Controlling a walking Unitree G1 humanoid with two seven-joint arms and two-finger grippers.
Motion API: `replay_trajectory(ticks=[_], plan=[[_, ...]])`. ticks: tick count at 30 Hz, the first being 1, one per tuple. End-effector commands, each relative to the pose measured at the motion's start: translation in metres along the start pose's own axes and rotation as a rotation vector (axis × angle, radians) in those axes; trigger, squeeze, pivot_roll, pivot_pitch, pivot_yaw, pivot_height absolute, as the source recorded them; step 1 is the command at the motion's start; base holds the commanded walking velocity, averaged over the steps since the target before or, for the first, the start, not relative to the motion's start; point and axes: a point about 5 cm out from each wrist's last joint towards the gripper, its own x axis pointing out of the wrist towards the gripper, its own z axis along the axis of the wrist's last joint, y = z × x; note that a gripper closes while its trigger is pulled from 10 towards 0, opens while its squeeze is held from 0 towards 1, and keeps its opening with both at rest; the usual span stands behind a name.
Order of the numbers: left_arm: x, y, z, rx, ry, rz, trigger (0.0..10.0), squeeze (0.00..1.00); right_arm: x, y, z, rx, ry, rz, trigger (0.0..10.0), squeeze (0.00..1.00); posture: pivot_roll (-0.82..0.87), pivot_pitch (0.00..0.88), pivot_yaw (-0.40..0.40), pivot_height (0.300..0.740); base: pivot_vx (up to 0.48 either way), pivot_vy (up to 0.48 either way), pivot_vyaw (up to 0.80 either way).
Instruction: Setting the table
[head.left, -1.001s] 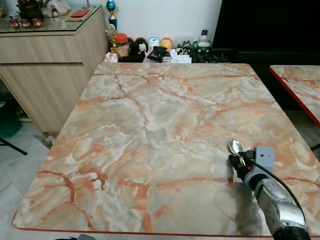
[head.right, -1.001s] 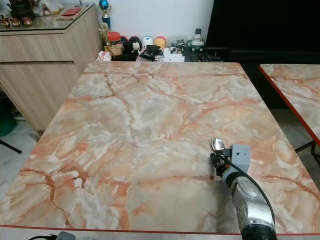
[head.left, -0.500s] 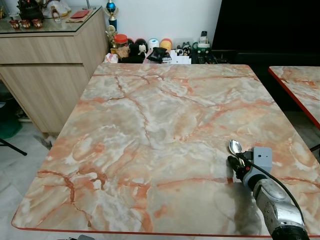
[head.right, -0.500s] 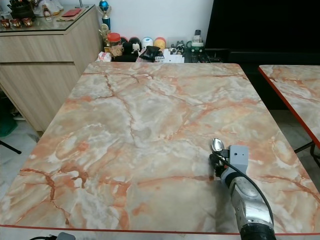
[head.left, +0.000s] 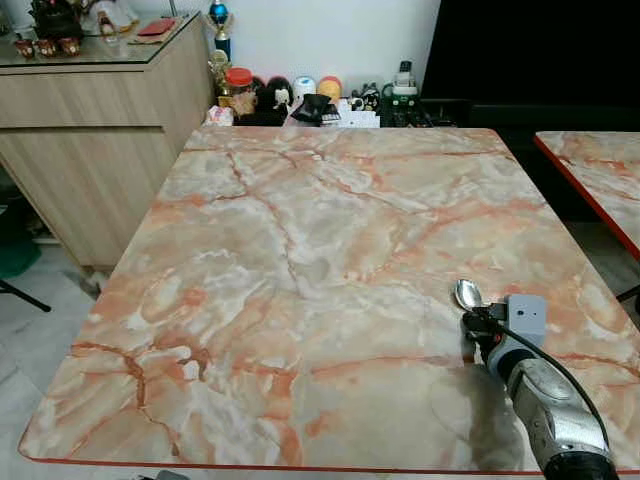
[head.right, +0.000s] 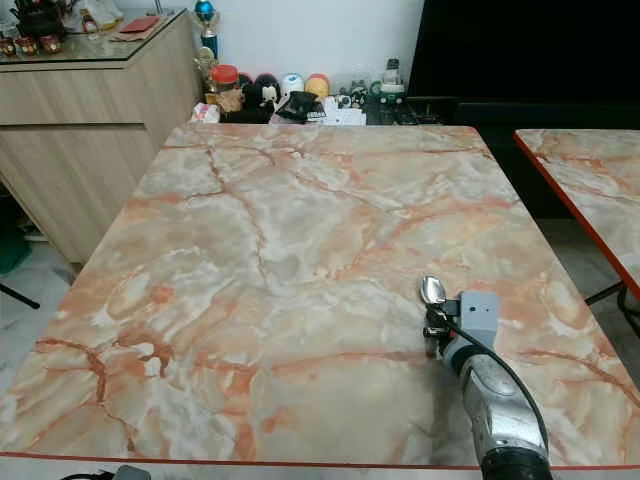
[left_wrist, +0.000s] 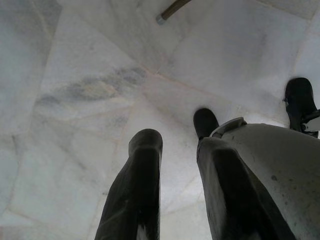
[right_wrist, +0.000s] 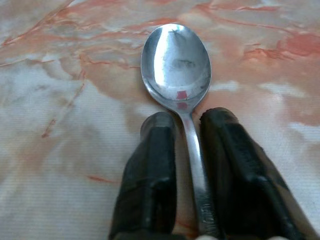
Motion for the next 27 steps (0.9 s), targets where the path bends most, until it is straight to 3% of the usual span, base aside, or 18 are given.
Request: replay_trajectory(ticks=[1, 20, 26, 27], plan=[[-0.002, 0.001, -0.01, -0.005, 0.038, -0.004, 10.0, 0.0, -0.005, 0.005, -0.043, 0.02, 0.178, 0.014, 0.0, 0.0, 0.01, 0.126, 0.03, 0.74, 0.0, 0.0, 0.0], [-0.003, 0.001, -0.013, 0.002, 0.049, -0.013, 10.0, 0.0, -0.004, 0.01, -0.041, 0.018, 0.14, 0.019, 0.0, 0.0, 0.01, 0.132, 0.03, 0.74, 0.0, 0.0, 0.0], [-0.003, 0.001, -0.013, 0.003, 0.048, -0.008, 10.0, 0.0, -0.002, 0.01, -0.019, 0.016, -0.004, -0.017, 0.4, 0.0, 0.01, 0.132, 0.03, 0.74, 0.0, 0.0, 0.0], [-0.003, 0.001, -0.013, 0.004, 0.047, -0.007, 10.0, 0.0, -0.003, 0.011, -0.004, 0.023, -0.101, -0.03, 10.0, 0.0, 0.01, 0.131, 0.029, 0.74, 0.0, 0.0, 0.0]])
